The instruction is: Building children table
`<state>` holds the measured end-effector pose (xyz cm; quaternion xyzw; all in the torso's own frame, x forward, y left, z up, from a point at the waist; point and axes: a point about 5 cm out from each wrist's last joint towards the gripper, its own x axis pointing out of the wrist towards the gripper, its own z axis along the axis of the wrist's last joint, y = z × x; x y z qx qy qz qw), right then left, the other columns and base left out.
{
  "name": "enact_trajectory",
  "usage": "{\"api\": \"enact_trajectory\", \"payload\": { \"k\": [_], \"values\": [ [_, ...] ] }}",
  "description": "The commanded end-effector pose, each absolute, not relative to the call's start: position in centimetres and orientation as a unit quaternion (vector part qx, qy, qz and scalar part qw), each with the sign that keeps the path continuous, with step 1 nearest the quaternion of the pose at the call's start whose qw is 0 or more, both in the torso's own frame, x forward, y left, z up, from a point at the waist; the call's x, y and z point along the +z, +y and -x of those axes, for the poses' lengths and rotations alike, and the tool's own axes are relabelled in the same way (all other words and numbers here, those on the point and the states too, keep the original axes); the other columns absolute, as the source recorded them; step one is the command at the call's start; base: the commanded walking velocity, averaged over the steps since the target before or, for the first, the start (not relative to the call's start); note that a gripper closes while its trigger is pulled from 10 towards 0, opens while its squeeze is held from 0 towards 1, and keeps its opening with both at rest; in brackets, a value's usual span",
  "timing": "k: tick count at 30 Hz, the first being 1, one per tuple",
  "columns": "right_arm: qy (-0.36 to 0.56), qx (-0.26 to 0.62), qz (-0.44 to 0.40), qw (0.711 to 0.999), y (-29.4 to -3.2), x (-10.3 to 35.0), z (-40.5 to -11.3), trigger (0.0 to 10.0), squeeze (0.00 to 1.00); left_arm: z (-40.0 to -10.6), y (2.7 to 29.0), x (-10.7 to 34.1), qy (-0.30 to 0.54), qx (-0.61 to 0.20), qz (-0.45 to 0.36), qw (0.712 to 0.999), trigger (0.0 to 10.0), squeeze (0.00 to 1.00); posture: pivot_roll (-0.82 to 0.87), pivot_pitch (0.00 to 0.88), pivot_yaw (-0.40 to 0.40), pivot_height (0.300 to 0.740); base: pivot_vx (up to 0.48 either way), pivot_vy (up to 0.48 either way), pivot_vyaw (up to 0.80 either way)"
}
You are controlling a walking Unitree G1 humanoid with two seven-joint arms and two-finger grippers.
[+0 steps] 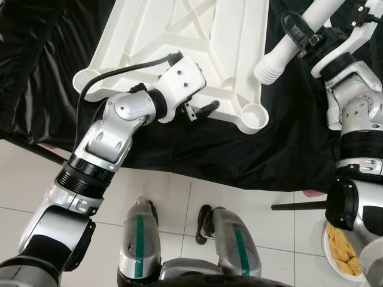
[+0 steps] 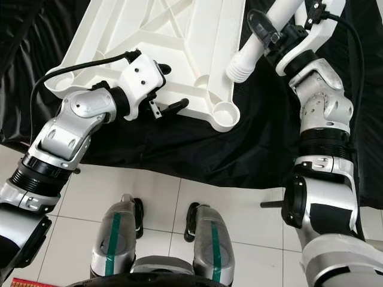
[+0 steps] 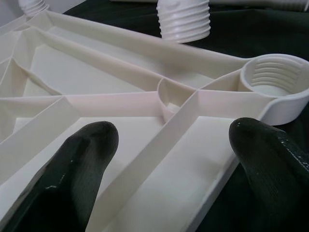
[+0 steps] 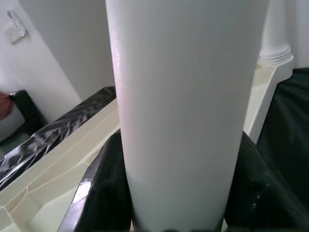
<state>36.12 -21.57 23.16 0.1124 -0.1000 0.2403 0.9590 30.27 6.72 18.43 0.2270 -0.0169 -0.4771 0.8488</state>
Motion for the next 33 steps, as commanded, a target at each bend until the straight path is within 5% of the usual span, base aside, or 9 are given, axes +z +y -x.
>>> {"api": "enact_trajectory", "payload": {
  "k": [1, 11, 12, 14, 15, 22, 25, 26, 33],
  "values": [
    [-0.120, 0.237, -0.099, 0.959, -21.5, 24.2, -36.1, 10.0, 0.00, -30.4, 6.7, 18.1, -0.006, -0.479, -0.222, 0.849, 10.0, 0.00, 0.14, 0.110, -0.053, 0.740, 0.000, 0.000, 0.00],
    [-0.138, 0.267, -0.104, 0.948, -18.2, 24.7, -36.1, 10.0, 0.00, -32.2, 7.2, 22.3, -0.064, -0.427, -0.122, 0.894, 10.0, 0.00, 0.13, 0.078, -0.078, 0.740, 0.000, 0.000, 0.00],
    [-0.137, 0.272, -0.099, 0.947, -17.7, 24.6, -36.2, 10.0, 0.00, -32.5, 7.5, 23.5, -0.082, -0.417, -0.097, 0.900, 10.0, 0.64, 0.13, 0.072, -0.083, 0.740, 0.000, 0.000, 0.00],
    [-0.137, 0.272, -0.099, 0.947, -17.7, 24.6, -36.2, 10.0, 0.00, -32.5, 7.5, 23.5, -0.082, -0.417, -0.097, 0.900, 10.0, 0.64, 0.13, 0.072, -0.083, 0.740, 0.000, 0.000, 0.00],
    [-0.137, 0.280, -0.096, 0.945, -17.3, 24.5, -36.2, 10.0, 0.00, -32.6, 7.8, 24.7, -0.096, -0.416, -0.063, 0.902, 10.0, 1.00, 0.14, 0.068, -0.089, 0.740, 0.000, 0.000, 0.00],
    [-0.140, 0.285, -0.087, 0.944, -16.9, 24.5, -36.1, 10.0, 0.00, -32.4, 8.0, 25.9, -0.111, -0.420, -0.027, 0.900, 10.0, 1.00, 0.15, 0.063, -0.098, 0.740, 0.000, 0.000, 0.00],
    [-0.145, 0.305, -0.057, 0.939, -16.3, 24.4, -35.9, 10.0, 0.00, -32.0, 7.7, 27.2, -0.128, -0.437, 0.005, 0.890, 10.0, 0.80, 0.17, 0.047, -0.121, 0.740, 0.000, 0.000, 0.00],
    [-0.148, 0.327, -0.032, 0.933, -15.9, 24.3, -35.7, 10.0, 0.00, -31.5, 7.3, 28.2, -0.142, -0.455, 0.026, 0.878, 10.0, 0.00, 0.18, 0.042, -0.126, 0.740, 0.000, 0.000, 0.00],
    [-0.133, 0.381, -0.009, 0.915, -15.4, 24.1, -35.1, 10.0, 0.00, -30.6, 6.7, 30.1, -0.159, -0.495, 0.081, 0.851, 10.0, 0.00, 0.18, 0.021, -0.124, 0.740, 0.000, 0.000, 0.00]
  ]
}}
